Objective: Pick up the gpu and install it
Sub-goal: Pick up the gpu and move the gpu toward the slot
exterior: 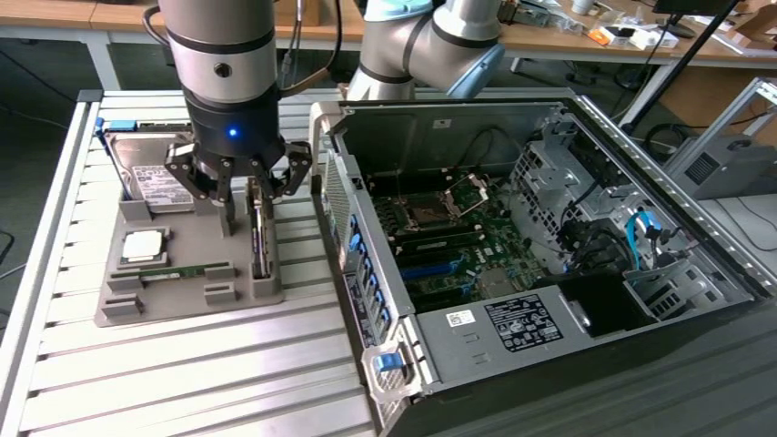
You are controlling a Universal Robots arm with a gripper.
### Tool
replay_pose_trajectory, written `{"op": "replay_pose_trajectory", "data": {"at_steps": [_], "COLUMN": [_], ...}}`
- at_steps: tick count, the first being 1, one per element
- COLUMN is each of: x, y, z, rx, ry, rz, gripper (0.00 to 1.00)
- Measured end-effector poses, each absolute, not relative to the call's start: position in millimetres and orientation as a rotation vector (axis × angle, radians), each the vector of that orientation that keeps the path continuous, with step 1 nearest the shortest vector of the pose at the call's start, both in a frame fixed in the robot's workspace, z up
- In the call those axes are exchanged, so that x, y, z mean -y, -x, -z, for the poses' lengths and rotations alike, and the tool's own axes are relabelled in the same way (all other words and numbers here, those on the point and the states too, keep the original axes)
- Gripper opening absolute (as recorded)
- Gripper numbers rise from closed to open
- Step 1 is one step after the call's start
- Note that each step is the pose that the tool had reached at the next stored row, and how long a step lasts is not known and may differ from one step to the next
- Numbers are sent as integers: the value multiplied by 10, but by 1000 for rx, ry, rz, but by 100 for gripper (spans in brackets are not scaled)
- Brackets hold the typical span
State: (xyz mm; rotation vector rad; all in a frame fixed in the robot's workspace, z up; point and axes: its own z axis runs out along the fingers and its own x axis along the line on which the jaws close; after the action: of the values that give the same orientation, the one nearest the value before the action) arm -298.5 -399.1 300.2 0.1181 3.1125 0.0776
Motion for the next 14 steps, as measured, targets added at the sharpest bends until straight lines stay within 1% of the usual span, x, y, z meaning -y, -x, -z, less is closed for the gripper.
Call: {"op": "replay_pose_trajectory", "data": {"at_steps": [14], "x": [3991], "y": [2985], "z": [-2961], "rx": [-3113], "ry": [-118], "rz": [-78], "gripper": [48]}}
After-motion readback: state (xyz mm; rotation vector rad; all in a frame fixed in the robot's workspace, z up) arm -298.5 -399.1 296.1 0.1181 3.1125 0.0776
